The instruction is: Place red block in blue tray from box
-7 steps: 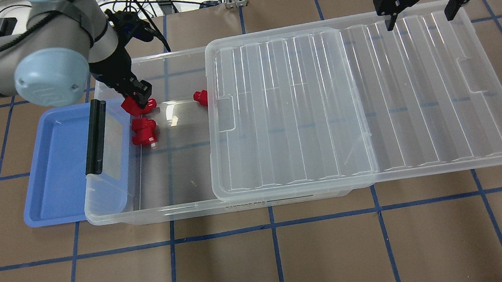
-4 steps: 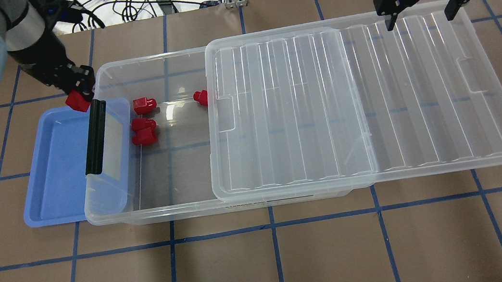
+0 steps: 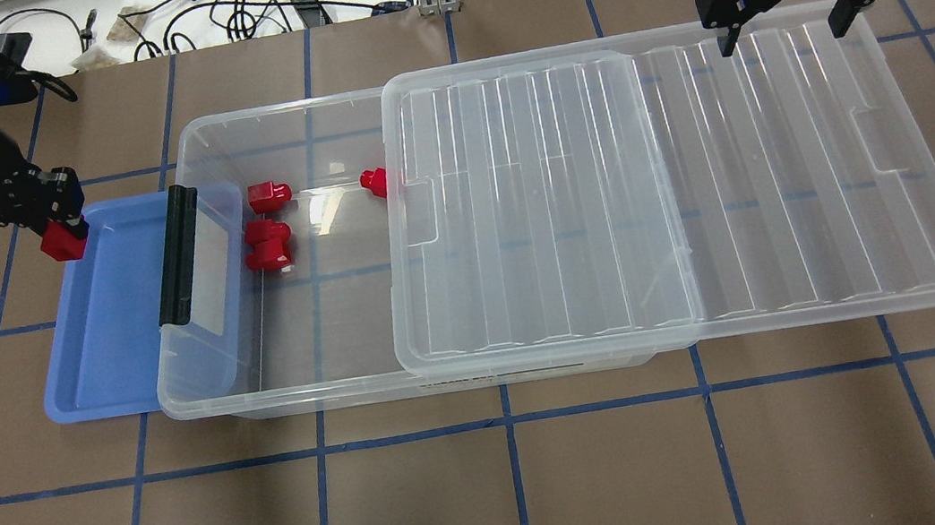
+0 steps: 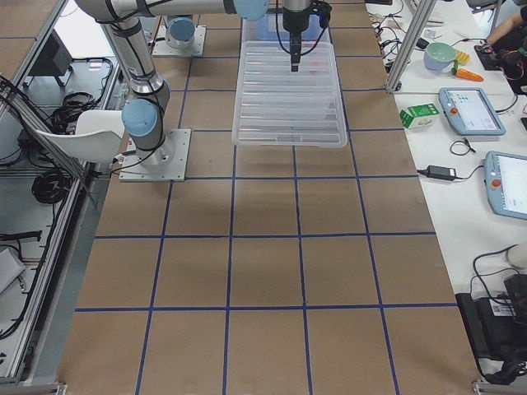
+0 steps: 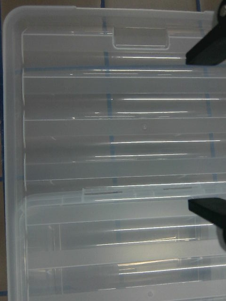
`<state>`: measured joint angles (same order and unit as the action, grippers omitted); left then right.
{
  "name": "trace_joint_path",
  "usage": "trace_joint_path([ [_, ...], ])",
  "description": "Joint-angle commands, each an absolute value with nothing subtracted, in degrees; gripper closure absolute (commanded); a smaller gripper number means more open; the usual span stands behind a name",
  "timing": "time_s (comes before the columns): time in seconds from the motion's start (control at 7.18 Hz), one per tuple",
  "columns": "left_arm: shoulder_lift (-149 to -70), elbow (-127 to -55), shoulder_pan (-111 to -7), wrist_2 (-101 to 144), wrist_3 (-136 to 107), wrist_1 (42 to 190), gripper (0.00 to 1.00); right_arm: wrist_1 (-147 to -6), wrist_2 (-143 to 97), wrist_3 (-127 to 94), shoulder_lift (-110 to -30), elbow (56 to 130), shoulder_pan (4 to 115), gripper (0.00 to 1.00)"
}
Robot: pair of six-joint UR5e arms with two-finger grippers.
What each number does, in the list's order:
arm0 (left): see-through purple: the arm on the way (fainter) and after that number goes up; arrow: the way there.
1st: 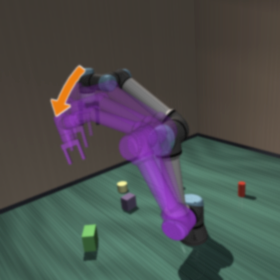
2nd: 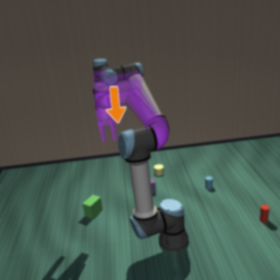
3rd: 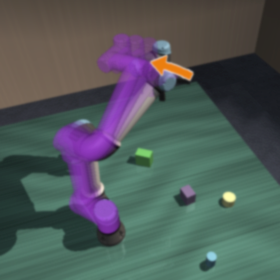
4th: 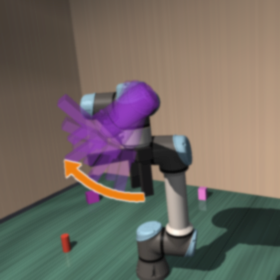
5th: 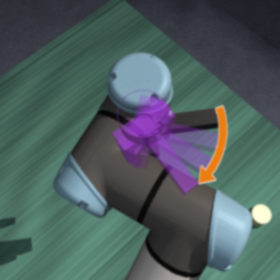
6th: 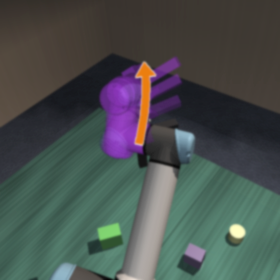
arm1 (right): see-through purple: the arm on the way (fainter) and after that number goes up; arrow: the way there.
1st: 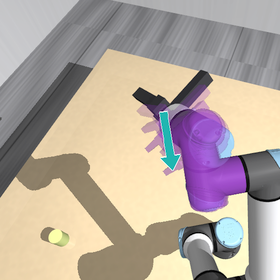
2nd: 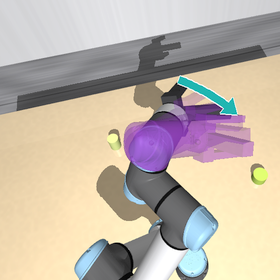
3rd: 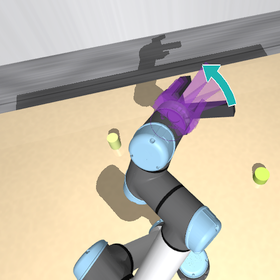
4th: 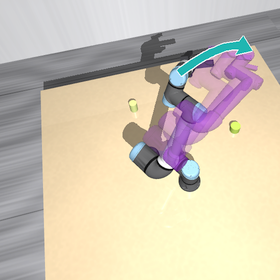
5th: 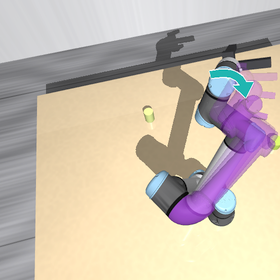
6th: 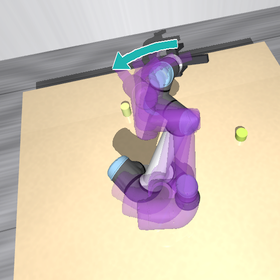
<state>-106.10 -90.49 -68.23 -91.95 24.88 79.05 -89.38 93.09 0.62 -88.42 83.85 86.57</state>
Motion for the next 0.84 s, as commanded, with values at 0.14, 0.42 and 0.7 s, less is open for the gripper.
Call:
trace_joint_path([
  [0.14,-113.2,-94.4,-67.9,-92.2,21.9,71.7,1.00,-89.4,93.1,0.6,-88.4,83.8,86.6,0.00],
  [0.42,-116.7,-94.8,-67.9,-92.3,21.0,70.7,1.00,-89.4,93.1,0.6,-88.4,83.8,86.6,0.00],
  [0.7,-118.3,-94.8,-67.9,-92.3,20.9,70.5,1.00,-89.4,93.1,0.6,-88.4,83.8,86.6,0.00],
])
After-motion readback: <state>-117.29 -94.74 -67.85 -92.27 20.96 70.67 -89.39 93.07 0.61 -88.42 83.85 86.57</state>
